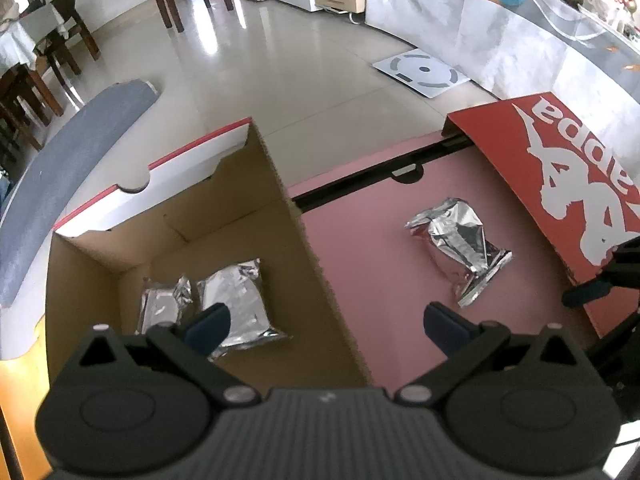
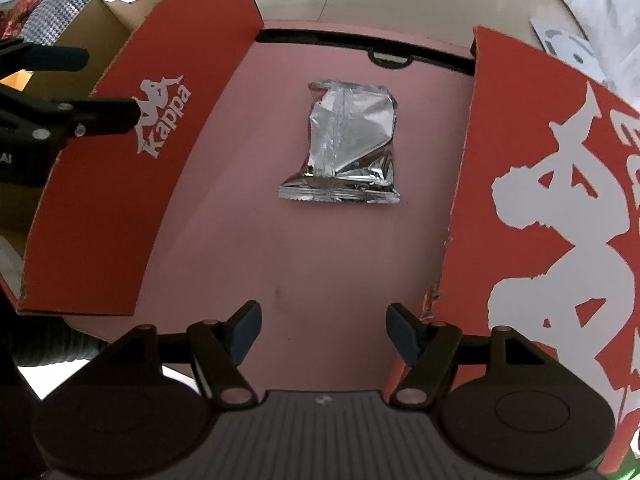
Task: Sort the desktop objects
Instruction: 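Open the right gripper and move it back over the box, then lower the right gripper onto another silver packet and close on it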
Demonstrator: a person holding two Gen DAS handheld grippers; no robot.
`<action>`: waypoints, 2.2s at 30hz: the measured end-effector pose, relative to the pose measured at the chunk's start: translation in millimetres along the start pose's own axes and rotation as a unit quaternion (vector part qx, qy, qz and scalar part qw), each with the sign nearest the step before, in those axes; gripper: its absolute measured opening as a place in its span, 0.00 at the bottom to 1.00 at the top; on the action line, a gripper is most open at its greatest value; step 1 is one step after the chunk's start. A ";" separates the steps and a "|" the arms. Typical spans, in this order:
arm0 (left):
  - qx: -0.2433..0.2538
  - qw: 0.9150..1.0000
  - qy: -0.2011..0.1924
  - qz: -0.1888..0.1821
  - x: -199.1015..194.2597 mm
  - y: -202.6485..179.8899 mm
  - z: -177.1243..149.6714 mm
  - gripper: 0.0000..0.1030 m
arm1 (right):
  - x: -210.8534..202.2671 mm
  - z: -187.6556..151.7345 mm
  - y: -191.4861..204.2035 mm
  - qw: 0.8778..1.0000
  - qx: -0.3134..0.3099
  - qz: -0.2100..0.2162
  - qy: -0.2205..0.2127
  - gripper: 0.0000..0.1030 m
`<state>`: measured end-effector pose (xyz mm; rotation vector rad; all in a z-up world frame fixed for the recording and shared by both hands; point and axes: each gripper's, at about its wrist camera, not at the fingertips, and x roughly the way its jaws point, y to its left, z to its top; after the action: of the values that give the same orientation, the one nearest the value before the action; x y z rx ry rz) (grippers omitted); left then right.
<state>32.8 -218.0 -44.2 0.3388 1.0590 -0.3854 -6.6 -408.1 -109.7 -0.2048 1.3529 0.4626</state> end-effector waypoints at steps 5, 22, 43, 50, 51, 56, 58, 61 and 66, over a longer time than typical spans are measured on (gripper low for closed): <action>-0.033 0.999 -0.008 0.011 -9.3 23.6 -3.6 1.00 | -19.3 10.4 4.1 0.999 0.005 0.006 -0.039 0.67; -0.095 0.994 -0.005 0.059 -29.7 75.6 -36.3 1.00 | -49.9 42.2 47.8 0.990 -0.020 -0.003 -0.138 0.73; 0.026 0.998 0.033 0.054 -17.2 77.5 -81.3 1.00 | -40.5 108.8 153.0 0.955 -0.250 0.059 -0.151 0.78; 0.032 0.998 0.036 0.041 -7.3 93.4 -76.8 1.00 | -8.6 120.4 167.7 0.943 -0.303 0.059 -0.121 0.78; 0.037 0.998 0.037 0.042 -5.5 95.1 -75.5 1.00 | -5.3 122.4 169.9 0.941 -0.311 0.057 -0.119 0.78; 0.049 0.997 0.048 0.023 6.0 109.6 -70.6 1.00 | 13.7 134.2 174.1 0.935 -0.340 0.057 -0.088 0.79; 0.051 0.997 0.056 0.017 10.3 116.9 -71.6 1.00 | 21.0 137.4 175.6 0.931 -0.352 0.052 -0.078 0.79; 0.052 0.996 0.067 0.020 18.0 126.4 -72.6 1.00 | 31.0 140.7 178.9 0.923 -0.378 0.041 -0.064 0.79; 0.037 0.997 0.070 0.004 23.1 136.4 -68.1 1.00 | 47.8 149.7 184.8 0.913 -0.405 0.032 -0.040 0.79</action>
<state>53.3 -70.3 -83.8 0.4414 1.1826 -0.3977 53.3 -173.2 -101.2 -0.8159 1.0224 1.0661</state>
